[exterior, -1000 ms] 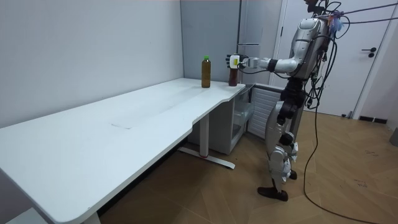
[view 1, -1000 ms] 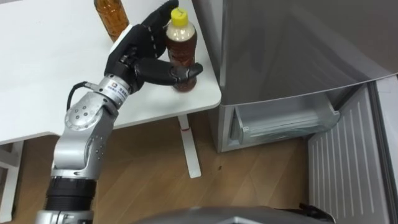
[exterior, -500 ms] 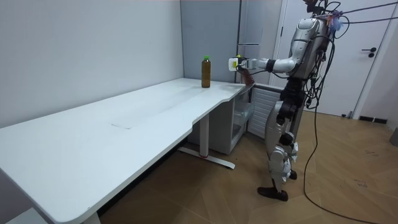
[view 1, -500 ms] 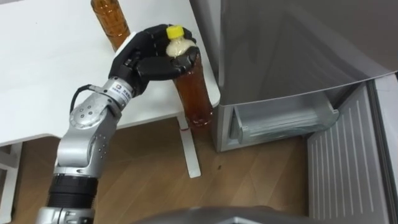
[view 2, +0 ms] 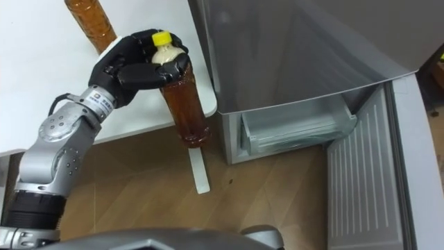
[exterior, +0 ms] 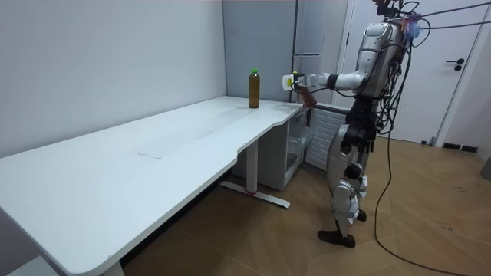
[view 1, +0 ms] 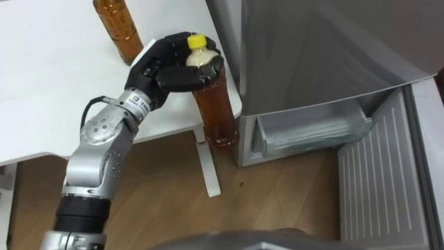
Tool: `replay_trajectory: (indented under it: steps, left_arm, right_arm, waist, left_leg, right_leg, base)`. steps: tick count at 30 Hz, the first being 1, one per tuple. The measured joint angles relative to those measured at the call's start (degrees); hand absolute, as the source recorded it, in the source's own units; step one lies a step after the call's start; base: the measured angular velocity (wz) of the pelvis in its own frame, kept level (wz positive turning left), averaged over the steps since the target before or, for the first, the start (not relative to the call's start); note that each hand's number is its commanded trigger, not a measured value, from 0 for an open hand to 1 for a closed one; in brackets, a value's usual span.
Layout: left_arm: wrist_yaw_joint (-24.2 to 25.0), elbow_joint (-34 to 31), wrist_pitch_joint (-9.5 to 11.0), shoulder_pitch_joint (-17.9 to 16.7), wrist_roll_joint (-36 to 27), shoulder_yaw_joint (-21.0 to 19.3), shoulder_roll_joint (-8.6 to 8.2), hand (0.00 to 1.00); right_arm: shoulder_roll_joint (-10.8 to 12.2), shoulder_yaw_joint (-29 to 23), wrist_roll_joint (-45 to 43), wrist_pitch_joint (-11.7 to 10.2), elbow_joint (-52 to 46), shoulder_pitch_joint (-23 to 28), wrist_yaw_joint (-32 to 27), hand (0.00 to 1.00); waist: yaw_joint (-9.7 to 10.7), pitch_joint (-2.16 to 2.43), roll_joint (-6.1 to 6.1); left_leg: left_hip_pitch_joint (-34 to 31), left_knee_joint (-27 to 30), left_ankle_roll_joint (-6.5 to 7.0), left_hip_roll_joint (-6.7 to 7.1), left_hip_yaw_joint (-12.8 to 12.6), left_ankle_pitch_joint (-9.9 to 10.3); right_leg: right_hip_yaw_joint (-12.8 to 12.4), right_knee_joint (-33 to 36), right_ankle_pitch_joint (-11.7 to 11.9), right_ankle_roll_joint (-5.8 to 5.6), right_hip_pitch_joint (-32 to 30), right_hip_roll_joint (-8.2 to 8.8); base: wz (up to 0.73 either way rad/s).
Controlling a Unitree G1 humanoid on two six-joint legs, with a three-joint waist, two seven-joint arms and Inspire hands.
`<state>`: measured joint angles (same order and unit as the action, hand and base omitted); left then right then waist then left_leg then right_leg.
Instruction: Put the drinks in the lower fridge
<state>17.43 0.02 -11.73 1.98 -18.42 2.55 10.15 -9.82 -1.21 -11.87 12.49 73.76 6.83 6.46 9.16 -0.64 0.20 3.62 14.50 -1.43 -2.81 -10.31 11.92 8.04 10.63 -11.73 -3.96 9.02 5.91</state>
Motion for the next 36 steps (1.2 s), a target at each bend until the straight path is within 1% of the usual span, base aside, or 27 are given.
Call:
replay_trajectory:
  steps: [3, 7, 12, 13, 14, 15, 17, 25, 27, 31, 33, 36]
  left_arm:
    - [-0.8, 0.0, 0.0, 0.0, 0.0, 0.0, 0.01, 1.00]
    - [-1.1, 0.0, 0.0, 0.0, -0.3, 0.8, -0.05, 1.00]
    - [-1.0, -0.9, 0.0, 0.0, -2.1, 2.1, -0.27, 1.00]
    - [-1.0, -1.6, 0.0, 0.0, -2.2, 2.2, -0.46, 1.00]
    - [-1.0, -2.0, 0.0, 0.0, -2.4, 2.2, -0.82, 1.00]
    - [-1.0, -2.2, 0.0, 0.0, -2.4, 2.2, -0.99, 1.00]
    - [-1.0, -2.4, 0.0, 0.0, -3.6, 2.4, -1.84, 1.00]
    - [-0.8, -3.6, 0.0, 0.0, -3.9, 2.5, -1.74, 1.00]
    - [-0.7, -4.0, 0.1, 0.0, -4.2, 2.5, -1.79, 1.00]
    - [-0.3, -4.0, 0.4, -0.2, -6.1, 4.7, -1.67, 1.00]
    - [0.0, -4.0, 0.4, -0.8, -6.2, 5.1, -1.84, 1.00]
    - [0.3, -4.0, 1.0, -2.2, -6.2, 6.7, -1.86, 1.00]
  right_arm:
    - [0.0, 0.1, 0.0, 0.2, -0.3, 0.0, 0.1, 0.00]
    - [0.1, 2.3, 0.3, 0.1, -0.5, -0.2, 0.0, 0.00]
    - [0.1, 2.3, 0.3, 0.1, -0.5, -1.1, -0.4, 0.00]
    - [0.1, 2.3, 0.6, 0.1, -0.6, -1.5, -0.5, 0.00]
    - [0.1, 2.3, 1.1, 0.1, -0.8, -1.7, -0.5, 0.00]
    - [0.1, 2.3, 1.5, 0.1, -1.0, -1.8, -0.5, 0.00]
    - [0.2, 2.5, 2.9, 0.0, -1.5, -1.8, -0.9, 0.00]
    - [0.2, 2.7, 2.5, 0.1, -2.5, -1.6, -1.6, 0.00]
    - [0.1, 2.8, 2.1, 0.1, -2.6, -1.6, -1.6, 0.00]
    - [-0.6, 4.0, 2.2, -0.6, -2.7, -2.0, -3.5, 0.00]
    - [-0.8, 4.7, 2.2, -0.7, -2.7, -2.6, -4.1, 0.00]
    - [-1.2, 6.3, 1.5, -0.7, -4.3, -3.0, -4.7, 0.00]
  waist:
    - [0.0, -0.06, -0.09]
    - [-0.1, 0.00, -0.01]
    - [-0.4, 0.04, -0.10]
    - [-0.5, 0.10, -0.17]
    - [-0.6, 0.27, -0.24]
    - [-0.8, 0.39, -0.13]
    - [-1.6, 0.40, -0.15]
    - [-3.3, 0.41, -0.08]
    - [-3.8, 0.46, 0.10]
    - [-5.1, 0.51, 0.25]
    - [-5.3, 0.44, 0.15]
    - [-5.9, 0.36, 0.05]
  left_leg:
    - [-0.1, 0.1, 0.00, -0.03, 0.0, 0.0]
    - [-0.6, 0.3, 0.01, -0.02, 0.3, 0.0]
    - [-1.1, 0.7, 0.03, 0.07, 1.0, 0.0]
    - [-1.2, 1.0, 0.03, 0.07, 1.1, 0.0]
    - [-1.3, 1.1, 0.03, 0.09, 1.2, 0.0]
    - [-1.3, 1.1, 0.03, 0.08, 1.2, 0.0]
    - [-1.1, 1.1, 0.03, 0.09, 1.3, 0.0]
    - [-1.3, 1.2, 0.03, 0.09, 1.4, 0.0]
    - [-1.4, 1.1, 0.03, 0.11, 1.4, 0.0]
    - [-1.5, 0.7, 0.02, 0.21, 1.5, -0.1]
    - [-1.7, 0.7, -0.02, 0.23, 1.7, -0.1]
    - [-2.3, 0.7, -0.02, 0.24, 1.7, -0.1]
  right_leg:
    - [0.0, 0.1, 0.0, 0.00, 0.0, 0.00]
    - [0.4, 0.1, 0.0, 0.00, 0.0, 0.00]
    - [1.0, -0.1, 0.0, -0.03, -0.1, 0.02]
    - [1.2, -0.1, 0.0, -0.06, -0.4, 0.06]
    - [1.4, -0.1, -0.1, -0.06, -0.4, 0.07]
    - [1.4, -0.1, -0.1, -0.07, -0.4, 0.07]
    - [1.6, -0.2, -0.1, -0.07, 0.0, 0.07]
    - [1.6, -0.4, -0.1, -0.10, -0.1, 0.05]
    - [1.4, -0.7, -0.1, -0.10, -0.1, 0.01]
    - [1.4, -0.6, -0.1, -0.10, 0.0, 0.04]
    - [1.6, -0.6, -0.1, -0.10, -0.1, 0.04]
    - [1.6, -0.6, -0.1, -0.08, -0.7, 0.04]
  base:
    - [0.00]
    - [0.03]
    - [0.07]
    - [0.06]
    - [0.06]
    - [0.04]
    - [0.02]
    - [0.00]
    - [0.00]
    - [0.01]
    - [0.05]
    - [0.00]
